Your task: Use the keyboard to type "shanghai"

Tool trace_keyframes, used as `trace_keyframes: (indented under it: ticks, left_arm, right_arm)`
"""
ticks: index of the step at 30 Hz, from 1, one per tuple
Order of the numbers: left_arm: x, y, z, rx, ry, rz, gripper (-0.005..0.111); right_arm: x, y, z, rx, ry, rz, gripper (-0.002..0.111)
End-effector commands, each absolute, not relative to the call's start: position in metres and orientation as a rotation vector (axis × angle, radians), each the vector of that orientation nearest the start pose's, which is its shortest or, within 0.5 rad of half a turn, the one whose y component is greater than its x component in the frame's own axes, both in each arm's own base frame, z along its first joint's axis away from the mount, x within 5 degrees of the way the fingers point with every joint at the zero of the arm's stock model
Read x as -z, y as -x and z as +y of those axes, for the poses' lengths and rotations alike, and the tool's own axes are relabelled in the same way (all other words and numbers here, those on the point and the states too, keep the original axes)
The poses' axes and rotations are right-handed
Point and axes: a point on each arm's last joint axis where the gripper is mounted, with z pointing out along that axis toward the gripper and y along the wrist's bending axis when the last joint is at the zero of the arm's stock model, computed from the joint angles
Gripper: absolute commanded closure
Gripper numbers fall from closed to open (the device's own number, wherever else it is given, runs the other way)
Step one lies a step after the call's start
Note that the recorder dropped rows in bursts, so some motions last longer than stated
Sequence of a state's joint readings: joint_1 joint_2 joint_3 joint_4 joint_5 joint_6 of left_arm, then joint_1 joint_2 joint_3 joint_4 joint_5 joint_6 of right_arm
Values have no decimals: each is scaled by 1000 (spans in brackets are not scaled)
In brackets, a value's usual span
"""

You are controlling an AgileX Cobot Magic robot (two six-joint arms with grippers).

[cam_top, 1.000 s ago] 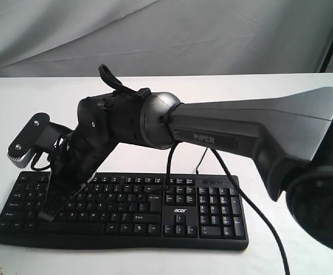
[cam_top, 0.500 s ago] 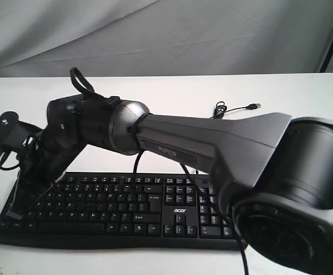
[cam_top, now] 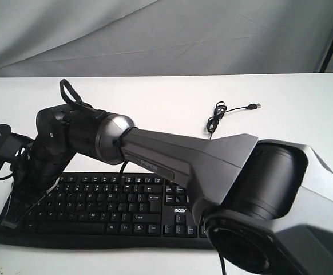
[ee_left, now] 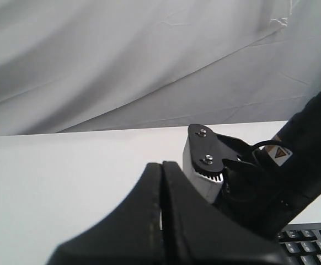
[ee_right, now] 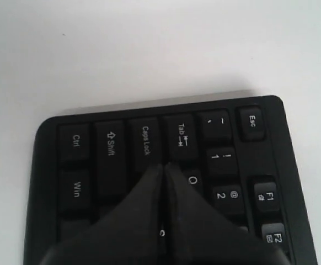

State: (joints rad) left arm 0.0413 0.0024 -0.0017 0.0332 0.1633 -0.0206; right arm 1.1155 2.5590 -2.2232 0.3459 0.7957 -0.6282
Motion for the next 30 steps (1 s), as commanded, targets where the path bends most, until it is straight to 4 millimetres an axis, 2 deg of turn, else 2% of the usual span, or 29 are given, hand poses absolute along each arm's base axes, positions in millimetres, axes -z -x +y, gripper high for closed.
trace_keyframes:
  ticks: [1,20,30]
  left_arm:
    - [-199,-56,2,-32,29,1637,107]
    - [-199,-56,2,-32,29,1637,107]
    - [-199,-56,2,-32,29,1637,107]
  right_arm:
    - [-135,-220,508,-592,1868,1870,108]
    - [-136,-218,510,-590,1856,1853,108]
    - [-125,-219,510,-585,1866,1868,108]
